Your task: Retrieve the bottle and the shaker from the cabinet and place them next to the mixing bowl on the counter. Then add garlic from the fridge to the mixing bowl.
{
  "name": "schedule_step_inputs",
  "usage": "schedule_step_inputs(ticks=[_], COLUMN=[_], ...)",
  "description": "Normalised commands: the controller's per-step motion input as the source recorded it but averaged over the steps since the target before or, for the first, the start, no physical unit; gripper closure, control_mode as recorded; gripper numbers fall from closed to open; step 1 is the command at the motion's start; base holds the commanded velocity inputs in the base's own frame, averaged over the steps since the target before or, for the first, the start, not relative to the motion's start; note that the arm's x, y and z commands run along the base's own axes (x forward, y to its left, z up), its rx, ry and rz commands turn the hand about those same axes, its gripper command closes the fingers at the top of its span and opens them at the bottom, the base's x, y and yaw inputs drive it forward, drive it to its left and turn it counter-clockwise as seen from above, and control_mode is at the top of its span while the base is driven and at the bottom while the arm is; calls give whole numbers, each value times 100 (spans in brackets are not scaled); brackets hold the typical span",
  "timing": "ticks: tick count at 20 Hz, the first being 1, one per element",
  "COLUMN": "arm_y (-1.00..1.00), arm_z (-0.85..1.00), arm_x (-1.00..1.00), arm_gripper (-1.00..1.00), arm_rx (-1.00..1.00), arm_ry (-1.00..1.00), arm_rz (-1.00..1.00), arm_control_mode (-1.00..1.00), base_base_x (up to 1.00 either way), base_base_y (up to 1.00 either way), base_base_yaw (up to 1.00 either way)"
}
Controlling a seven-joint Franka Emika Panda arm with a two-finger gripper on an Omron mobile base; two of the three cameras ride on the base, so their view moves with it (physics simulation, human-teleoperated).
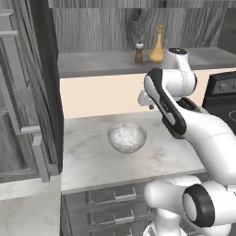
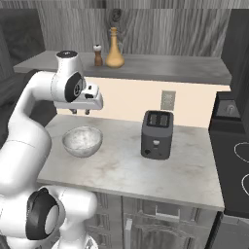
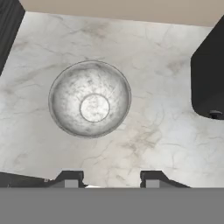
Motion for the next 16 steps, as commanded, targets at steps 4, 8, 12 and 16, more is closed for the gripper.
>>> schedule_step_inputs(ticks=[4, 8, 12, 16], arm_y=[0, 0, -1, -8], arm_z=[0, 0, 2, 33], arm_x=[-2, -26, -19, -8], arm_gripper=[-100, -100, -100, -100], arm_rx=[0, 0, 0, 0], arm_ry=[1, -1, -14, -18], arm_rz=[0, -2, -13, -15], arm_control_mode=[-100, -100, -100, -100], base_base_x=[0, 0, 0, 0], base_base_y=[0, 0, 0, 0], base_base_yaw=[0, 0, 0, 0])
